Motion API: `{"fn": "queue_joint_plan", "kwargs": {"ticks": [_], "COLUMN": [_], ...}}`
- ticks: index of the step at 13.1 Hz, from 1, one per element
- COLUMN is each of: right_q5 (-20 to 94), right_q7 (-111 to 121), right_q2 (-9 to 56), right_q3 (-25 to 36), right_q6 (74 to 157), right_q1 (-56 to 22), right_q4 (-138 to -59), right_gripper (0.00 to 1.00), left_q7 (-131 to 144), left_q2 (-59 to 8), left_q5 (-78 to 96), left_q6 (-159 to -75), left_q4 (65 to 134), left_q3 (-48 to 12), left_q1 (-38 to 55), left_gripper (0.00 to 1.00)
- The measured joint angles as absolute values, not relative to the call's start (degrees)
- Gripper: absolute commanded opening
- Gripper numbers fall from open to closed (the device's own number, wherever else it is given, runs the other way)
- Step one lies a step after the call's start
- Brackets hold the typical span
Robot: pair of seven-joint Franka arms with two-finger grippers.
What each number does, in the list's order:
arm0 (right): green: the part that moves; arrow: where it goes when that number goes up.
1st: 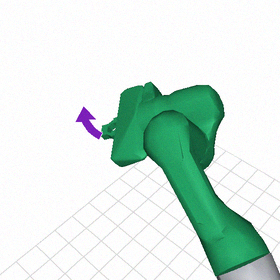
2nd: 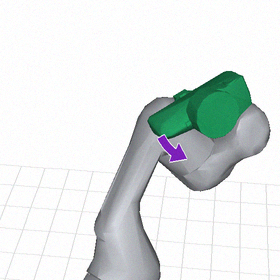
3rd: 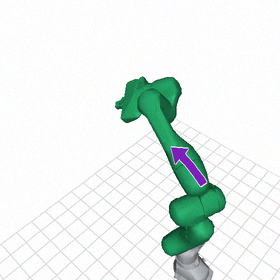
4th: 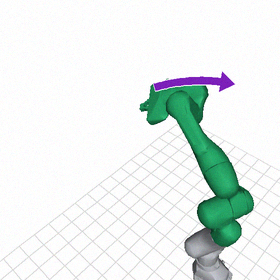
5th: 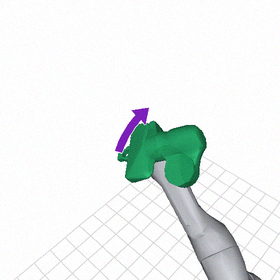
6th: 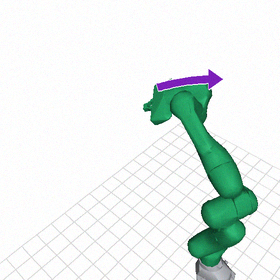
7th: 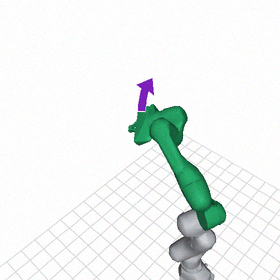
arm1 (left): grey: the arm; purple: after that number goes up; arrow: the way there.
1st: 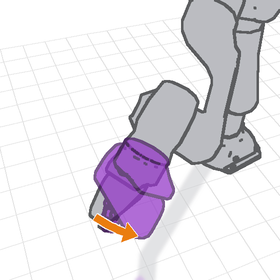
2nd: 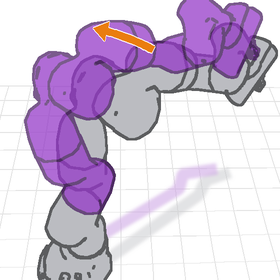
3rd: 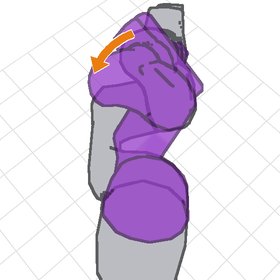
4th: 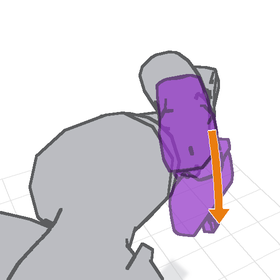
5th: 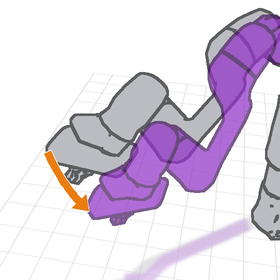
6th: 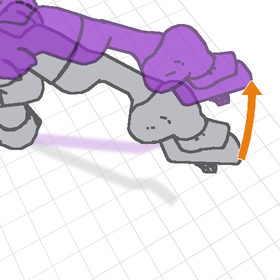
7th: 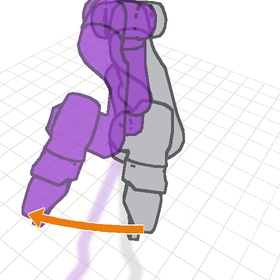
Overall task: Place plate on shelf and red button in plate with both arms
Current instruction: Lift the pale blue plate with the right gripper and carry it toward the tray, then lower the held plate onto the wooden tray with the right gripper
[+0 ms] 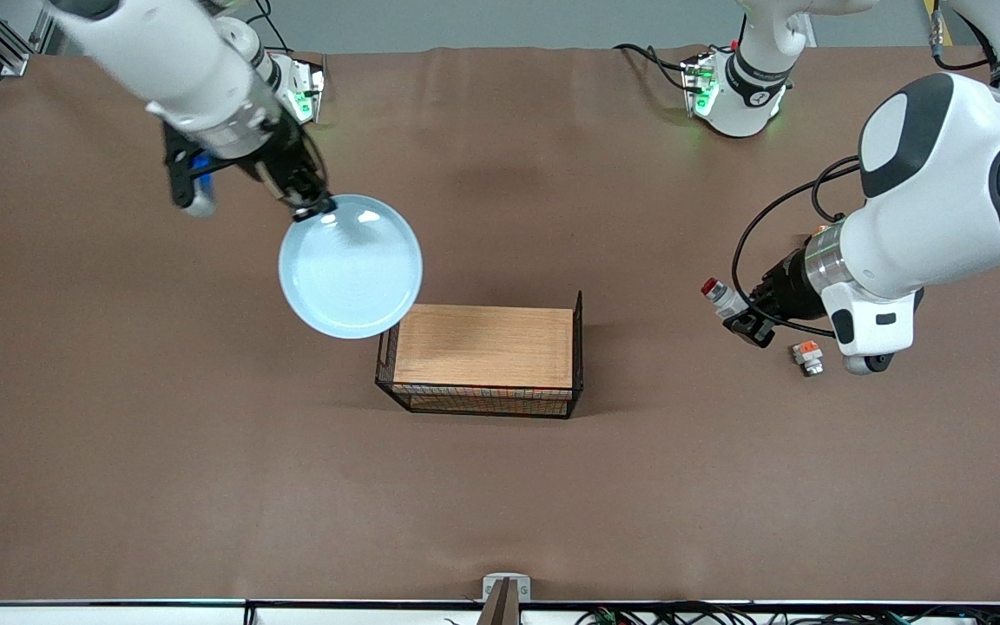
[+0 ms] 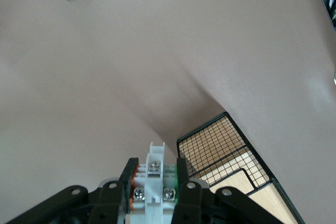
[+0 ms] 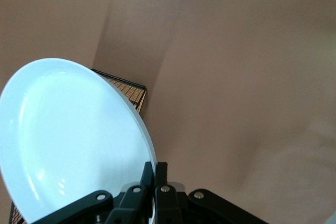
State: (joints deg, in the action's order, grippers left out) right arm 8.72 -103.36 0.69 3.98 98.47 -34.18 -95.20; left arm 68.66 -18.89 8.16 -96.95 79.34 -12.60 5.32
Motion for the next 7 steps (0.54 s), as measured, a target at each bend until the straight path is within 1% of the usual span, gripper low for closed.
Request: {"fn": "queue_joint_plan", "kwargs": {"ticks": [3,7], "right_q5": [5.0,1.3], "right_q7": [-114.1,-125.3], "right_q2": [2.3,7.6], "right_q3": [4.0,4.0], "right_q6": [102.8,108.9], "right_q1": [-39.9,-44.3], "right_q4": [-95.8,-96.0], "right_gripper": [0.00,0.00], "left_q7": [68.7,68.7], "left_q2": [-18.9,-18.9], "left_q5": [8.2,8.2], "left_q6": [-97.0,-97.0], "left_q4": [79.3,79.3], "left_q3": [-12.6,-12.6], "left_q1": [5.3,5.3], "left_gripper": [0.28,0.28]}}
